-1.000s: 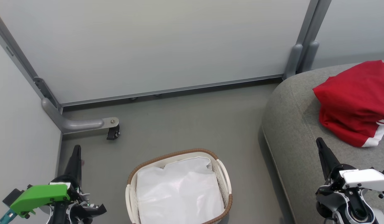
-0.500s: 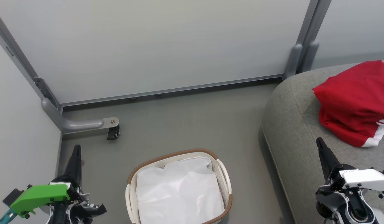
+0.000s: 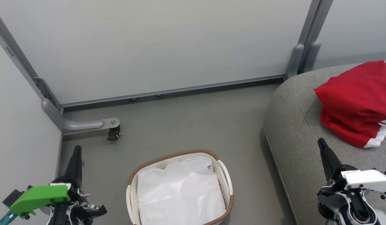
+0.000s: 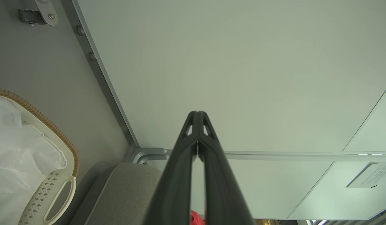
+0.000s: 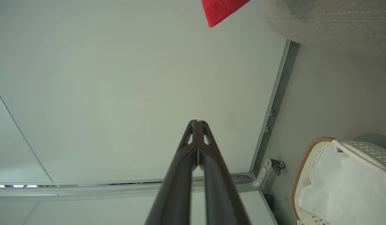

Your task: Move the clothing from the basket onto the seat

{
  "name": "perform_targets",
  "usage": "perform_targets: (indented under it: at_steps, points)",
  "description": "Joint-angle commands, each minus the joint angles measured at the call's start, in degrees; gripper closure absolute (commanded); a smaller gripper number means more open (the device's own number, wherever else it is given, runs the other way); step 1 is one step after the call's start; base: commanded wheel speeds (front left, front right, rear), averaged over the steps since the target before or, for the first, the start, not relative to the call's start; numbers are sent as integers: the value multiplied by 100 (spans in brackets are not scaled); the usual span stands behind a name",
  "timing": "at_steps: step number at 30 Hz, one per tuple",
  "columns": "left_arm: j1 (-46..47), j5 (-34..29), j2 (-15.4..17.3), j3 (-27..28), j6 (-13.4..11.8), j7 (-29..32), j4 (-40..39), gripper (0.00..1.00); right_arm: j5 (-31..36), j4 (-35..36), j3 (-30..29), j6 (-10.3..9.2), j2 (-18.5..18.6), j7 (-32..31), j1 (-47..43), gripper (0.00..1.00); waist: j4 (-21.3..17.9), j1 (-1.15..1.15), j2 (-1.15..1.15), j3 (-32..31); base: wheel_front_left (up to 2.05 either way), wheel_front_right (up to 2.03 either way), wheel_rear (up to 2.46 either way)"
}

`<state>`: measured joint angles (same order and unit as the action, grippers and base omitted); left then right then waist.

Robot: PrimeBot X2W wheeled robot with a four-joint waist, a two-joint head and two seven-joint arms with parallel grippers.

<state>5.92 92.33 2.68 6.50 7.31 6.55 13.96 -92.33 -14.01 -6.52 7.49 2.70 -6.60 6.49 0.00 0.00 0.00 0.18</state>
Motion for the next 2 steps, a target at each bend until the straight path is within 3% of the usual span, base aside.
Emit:
perform_targets:
  at_steps: [1, 2]
  points:
    - [60, 18, 38, 14, 33, 18, -3, 100, -18, 12, -10, 0, 34, -8, -58, 100, 0, 0, 0, 0, 0, 0, 0]
    - [60, 18, 38, 14, 33, 18, -4, 100, -18, 12, -10, 0, 34, -8, -58, 100, 0, 0, 0, 0, 0, 0, 0]
